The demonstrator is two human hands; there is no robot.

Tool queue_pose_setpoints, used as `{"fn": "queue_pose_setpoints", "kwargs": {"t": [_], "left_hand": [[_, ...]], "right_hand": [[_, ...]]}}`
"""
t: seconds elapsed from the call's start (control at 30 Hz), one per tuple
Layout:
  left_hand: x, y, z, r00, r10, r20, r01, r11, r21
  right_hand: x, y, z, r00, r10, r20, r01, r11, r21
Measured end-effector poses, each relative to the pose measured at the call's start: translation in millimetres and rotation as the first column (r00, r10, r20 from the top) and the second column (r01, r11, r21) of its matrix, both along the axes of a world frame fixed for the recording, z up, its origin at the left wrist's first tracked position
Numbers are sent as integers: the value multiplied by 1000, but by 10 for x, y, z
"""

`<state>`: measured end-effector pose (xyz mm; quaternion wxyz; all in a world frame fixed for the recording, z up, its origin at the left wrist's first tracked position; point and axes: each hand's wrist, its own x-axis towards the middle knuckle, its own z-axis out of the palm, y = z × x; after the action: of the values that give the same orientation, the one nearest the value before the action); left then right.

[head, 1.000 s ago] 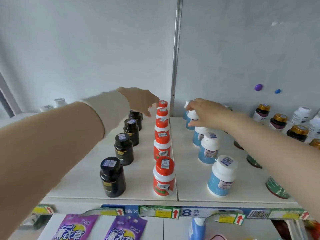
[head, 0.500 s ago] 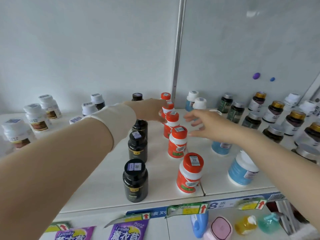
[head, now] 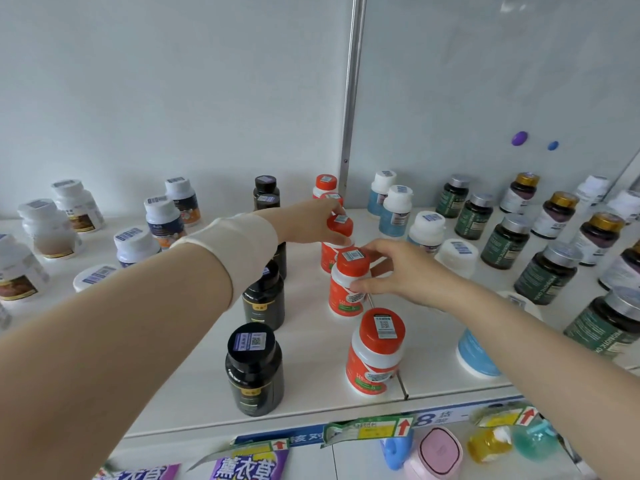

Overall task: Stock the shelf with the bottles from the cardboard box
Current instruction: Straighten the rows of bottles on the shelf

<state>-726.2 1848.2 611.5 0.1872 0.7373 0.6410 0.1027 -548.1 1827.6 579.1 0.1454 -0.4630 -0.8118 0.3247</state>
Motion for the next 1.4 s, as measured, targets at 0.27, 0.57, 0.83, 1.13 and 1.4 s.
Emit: {"fn": "queue_pose_setpoints", "kwargs": {"t": [0.27, 0.57, 0.83, 1.13, 1.4], "left_hand": [[11, 75, -11, 1000, -4, -14, 3, 999, -51], [13, 59, 1, 1000, 10, -29, -12, 998, -58], [-33, -138, 217, 996, 29, -89, -32, 999, -40], [-744, -503, 542, 836, 31, -547, -8, 999, 43], [-1276, -638, 411, 826, -28, -564, 44, 999, 15]], "right_hand": [[11, -19, 15, 996, -23, -91, 16, 997, -73], [-1, -27, 12, 997, -29, -73, 22, 995, -98], [47, 19, 291, 999, -45, 25, 45, 999, -1], [-375, 76, 688, 934, -55, 353, -87, 923, 374], [-829, -114, 647, 855, -129, 501, -106, 904, 414]]}}
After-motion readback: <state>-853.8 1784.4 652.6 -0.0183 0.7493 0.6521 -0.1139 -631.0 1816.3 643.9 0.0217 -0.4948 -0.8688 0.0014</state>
